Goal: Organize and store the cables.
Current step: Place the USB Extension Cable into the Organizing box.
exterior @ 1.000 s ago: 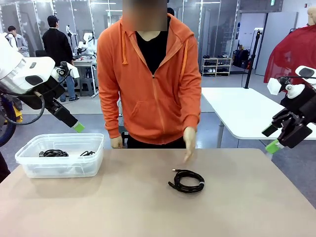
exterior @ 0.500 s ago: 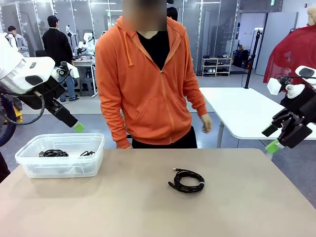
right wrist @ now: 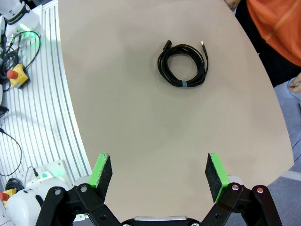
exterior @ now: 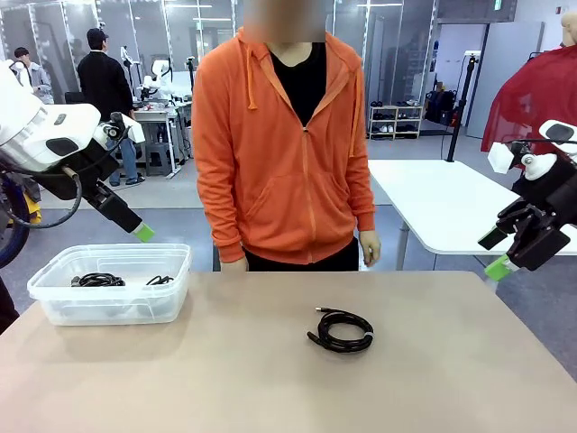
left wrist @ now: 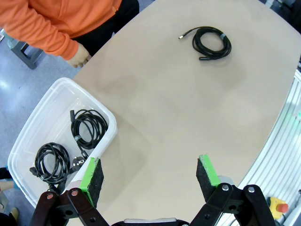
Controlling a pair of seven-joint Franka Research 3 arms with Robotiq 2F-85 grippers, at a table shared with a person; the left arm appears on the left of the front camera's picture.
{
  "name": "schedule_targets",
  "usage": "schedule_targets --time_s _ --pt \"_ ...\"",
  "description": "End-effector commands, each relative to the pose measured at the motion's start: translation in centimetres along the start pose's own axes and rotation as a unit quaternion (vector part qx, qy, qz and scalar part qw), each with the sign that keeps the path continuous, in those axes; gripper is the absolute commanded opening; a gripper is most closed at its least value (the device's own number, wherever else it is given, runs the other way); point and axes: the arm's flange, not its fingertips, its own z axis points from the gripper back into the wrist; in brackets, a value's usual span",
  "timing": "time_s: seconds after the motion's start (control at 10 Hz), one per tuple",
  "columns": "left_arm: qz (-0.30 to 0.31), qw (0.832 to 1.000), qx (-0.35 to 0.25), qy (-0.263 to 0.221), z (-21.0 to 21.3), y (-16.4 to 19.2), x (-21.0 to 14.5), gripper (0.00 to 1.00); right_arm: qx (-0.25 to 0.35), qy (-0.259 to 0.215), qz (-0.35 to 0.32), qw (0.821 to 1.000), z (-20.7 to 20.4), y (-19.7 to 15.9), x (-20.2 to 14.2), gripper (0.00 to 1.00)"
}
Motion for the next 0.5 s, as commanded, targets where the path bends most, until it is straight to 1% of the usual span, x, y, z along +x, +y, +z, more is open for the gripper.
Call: schedule_targets --time_s 0.0,0.4 --pt "0.001 1.000 0.005 0.003 -0.07 -0.02 0.04 1.00 -0.003 -0.002 -0.003 1.000 -0.06 -0.18 0.23 1.00" --pt "0.001 1.000 0.005 0.003 -0.07 -0.02 0.04 1.00 0.000 0.000 0.000 1.000 0.00 0.00 0.00 1.00"
